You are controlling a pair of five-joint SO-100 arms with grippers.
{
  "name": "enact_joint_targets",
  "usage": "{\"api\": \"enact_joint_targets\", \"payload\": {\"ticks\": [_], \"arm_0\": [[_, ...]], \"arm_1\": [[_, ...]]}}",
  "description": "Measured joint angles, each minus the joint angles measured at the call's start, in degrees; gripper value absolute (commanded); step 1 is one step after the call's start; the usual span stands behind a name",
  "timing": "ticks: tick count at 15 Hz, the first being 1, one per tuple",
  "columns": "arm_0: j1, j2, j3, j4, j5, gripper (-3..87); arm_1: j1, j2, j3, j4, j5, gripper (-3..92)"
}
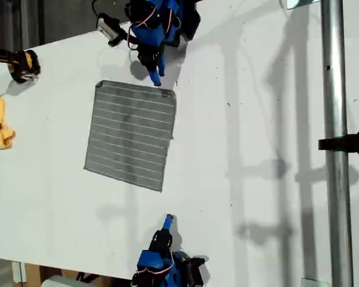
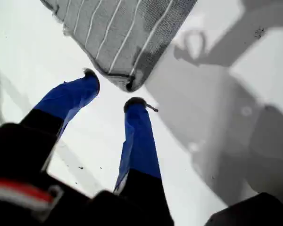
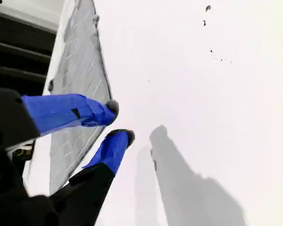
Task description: Grasp corners of a towel and fold twice.
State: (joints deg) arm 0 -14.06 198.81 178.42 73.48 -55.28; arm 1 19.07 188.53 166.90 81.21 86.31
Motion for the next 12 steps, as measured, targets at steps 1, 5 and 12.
{"api": "enact_joint_targets", "payload": {"ticks": [1,5,12], "arm_0": [[0.0,0.0,0.0,0.26,-0.7,-0.2],[-0.26,0.0,0.0,0.53,-27.77,-0.3],[-0.26,0.0,0.0,0.53,-29.09,-0.1]], "arm_1": [[-0.35,0.09,-0.35,0.09,0.0,-0.2],[-4.92,0.18,-2.11,-1.14,-0.26,-0.2],[-8.96,-15.38,-21.27,-2.64,-3.16,-0.2]]}}
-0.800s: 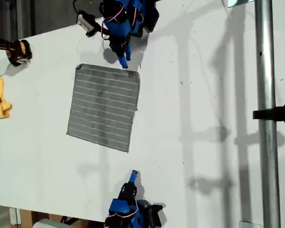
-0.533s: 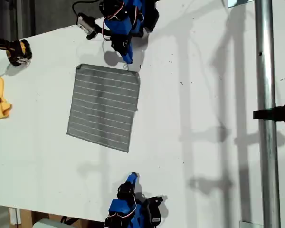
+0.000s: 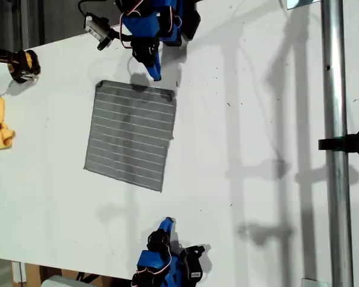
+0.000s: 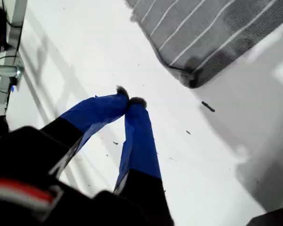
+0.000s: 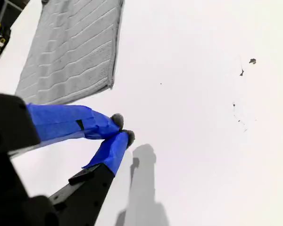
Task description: Grasp corners of a towel and fold twice.
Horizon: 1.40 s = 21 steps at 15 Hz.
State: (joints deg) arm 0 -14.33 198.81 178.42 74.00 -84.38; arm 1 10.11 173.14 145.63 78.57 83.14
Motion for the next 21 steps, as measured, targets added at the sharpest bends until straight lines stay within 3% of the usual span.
{"api": "enact_joint_targets", "payload": {"ticks": [5,12,17,21], "arm_0": [[0.0,0.0,0.0,0.0,0.0,-0.1],[0.0,0.0,0.0,0.0,-0.53,-0.1],[0.0,0.0,0.0,0.0,-0.53,0.0],[0.0,0.0,0.0,0.0,-0.53,0.2]], "arm_1": [[-2.72,-27.42,-21.01,-0.62,-5.89,-0.2],[-2.37,-60.29,-56.51,18.11,-13.71,-0.2],[0.26,-64.34,-60.73,21.97,-13.89,0.2],[2.99,-64.42,-60.73,24.35,-14.41,32.5]]}}
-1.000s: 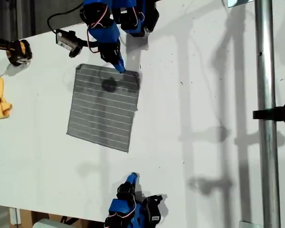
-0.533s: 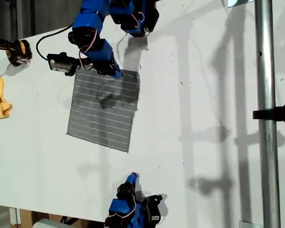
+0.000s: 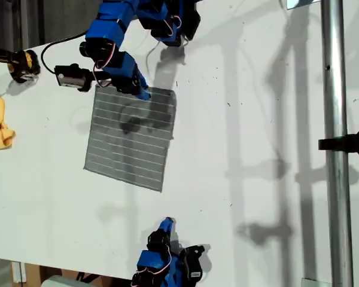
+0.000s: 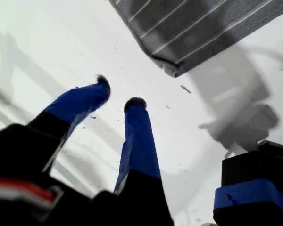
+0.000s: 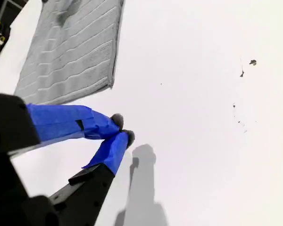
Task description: Grasp corners of a towel and fold twice.
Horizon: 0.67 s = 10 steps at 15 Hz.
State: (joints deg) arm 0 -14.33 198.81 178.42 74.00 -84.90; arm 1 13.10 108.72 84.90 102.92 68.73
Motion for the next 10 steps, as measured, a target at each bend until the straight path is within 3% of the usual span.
{"api": "enact_joint_targets", "payload": {"ticks": [2,10], "arm_0": [[0.0,0.0,0.0,0.0,0.0,0.3],[0.0,0.0,0.0,0.0,-0.35,0.2]], "arm_1": [[-0.35,-0.26,0.0,-0.18,-2.02,43.7],[-0.79,-2.99,7.38,-2.72,-3.96,40.9]]}}
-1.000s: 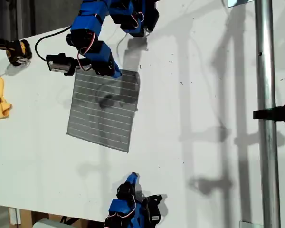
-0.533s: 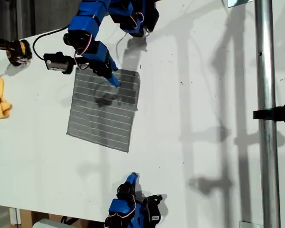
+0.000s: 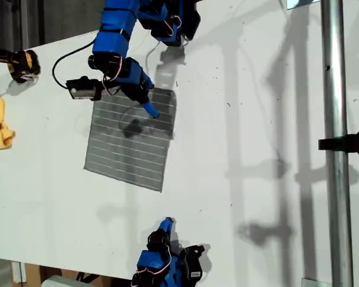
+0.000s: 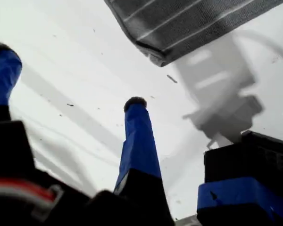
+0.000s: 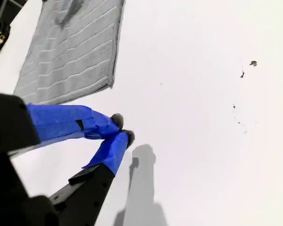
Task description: Grasp corners of a towel and fold twice.
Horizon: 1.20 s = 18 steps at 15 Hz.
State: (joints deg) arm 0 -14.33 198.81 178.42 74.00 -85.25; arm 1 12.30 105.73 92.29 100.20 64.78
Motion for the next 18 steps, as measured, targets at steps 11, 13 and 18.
{"api": "enact_joint_targets", "payload": {"ticks": [11,13,18], "arm_0": [[0.0,0.0,0.0,0.0,0.0,0.3],[0.0,0.0,0.0,0.0,0.0,0.3],[0.0,0.0,0.0,0.0,0.0,0.5]], "arm_1": [[1.58,0.44,30.23,-28.74,1.58,37.7],[1.93,-3.69,30.32,-30.67,1.85,37.6],[3.96,-10.9,30.23,-33.22,2.29,35.6]]}}
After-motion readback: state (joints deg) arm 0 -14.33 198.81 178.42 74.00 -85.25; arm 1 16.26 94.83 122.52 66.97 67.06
